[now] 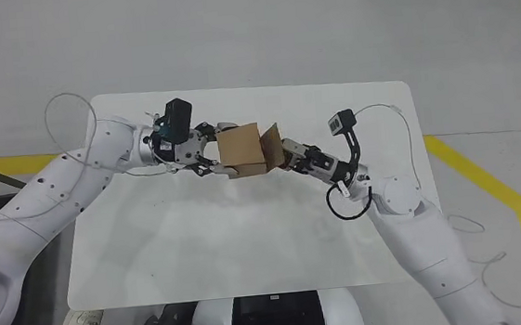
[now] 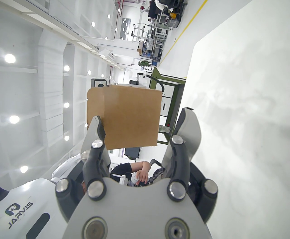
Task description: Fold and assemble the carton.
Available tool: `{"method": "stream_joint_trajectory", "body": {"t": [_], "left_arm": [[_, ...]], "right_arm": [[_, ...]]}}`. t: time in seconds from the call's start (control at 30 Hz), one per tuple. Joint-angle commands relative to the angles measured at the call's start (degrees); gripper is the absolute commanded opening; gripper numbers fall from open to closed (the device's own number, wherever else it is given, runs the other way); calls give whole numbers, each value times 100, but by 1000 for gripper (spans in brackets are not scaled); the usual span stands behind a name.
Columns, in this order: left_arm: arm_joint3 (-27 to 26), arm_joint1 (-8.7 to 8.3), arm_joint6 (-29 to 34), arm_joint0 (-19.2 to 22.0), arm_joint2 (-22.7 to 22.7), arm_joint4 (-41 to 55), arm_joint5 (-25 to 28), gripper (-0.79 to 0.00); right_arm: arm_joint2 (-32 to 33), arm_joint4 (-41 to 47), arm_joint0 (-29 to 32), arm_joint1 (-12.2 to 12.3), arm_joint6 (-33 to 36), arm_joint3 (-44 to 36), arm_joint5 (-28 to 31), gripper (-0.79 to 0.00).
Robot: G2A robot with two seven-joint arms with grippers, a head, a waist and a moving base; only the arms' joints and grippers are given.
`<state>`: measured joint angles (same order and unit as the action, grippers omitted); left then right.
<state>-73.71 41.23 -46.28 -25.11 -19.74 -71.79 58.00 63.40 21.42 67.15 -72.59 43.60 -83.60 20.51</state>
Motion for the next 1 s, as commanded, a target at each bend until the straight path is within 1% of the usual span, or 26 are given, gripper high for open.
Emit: {"method": "stream_joint_trajectory", "body": {"t": [0.0,0.17,0.47,0.57,0.73,0.9,0.97], "left_arm": [[27,21,-5,-14,-48,-138,-6,-486],[73,77,0,-81,-136,-342,0,-474],[158,143,4,-149,-250,-603,0,-465],[175,159,7,-162,-270,-650,0,-462],[210,180,26,-173,-284,-677,0,-459],[226,195,32,-176,-283,-684,0,-459],[235,197,15,-178,-285,-684,0,-459]], "right_arm": [[-29,-101,17,3,-8,-76,-54,-234],[-91,-375,13,3,-112,-188,-165,-228],[-141,-1137,11,23,-425,-433,-432,-237],[-143,-1365,28,35,-488,-539,-547,-274],[-133,-1530,67,50,-530,-654,-631,-271],[-97,-1546,110,61,-575,-717,-592,-302],[-80,-1543,114,63,-605,-719,-578,-326]]}}
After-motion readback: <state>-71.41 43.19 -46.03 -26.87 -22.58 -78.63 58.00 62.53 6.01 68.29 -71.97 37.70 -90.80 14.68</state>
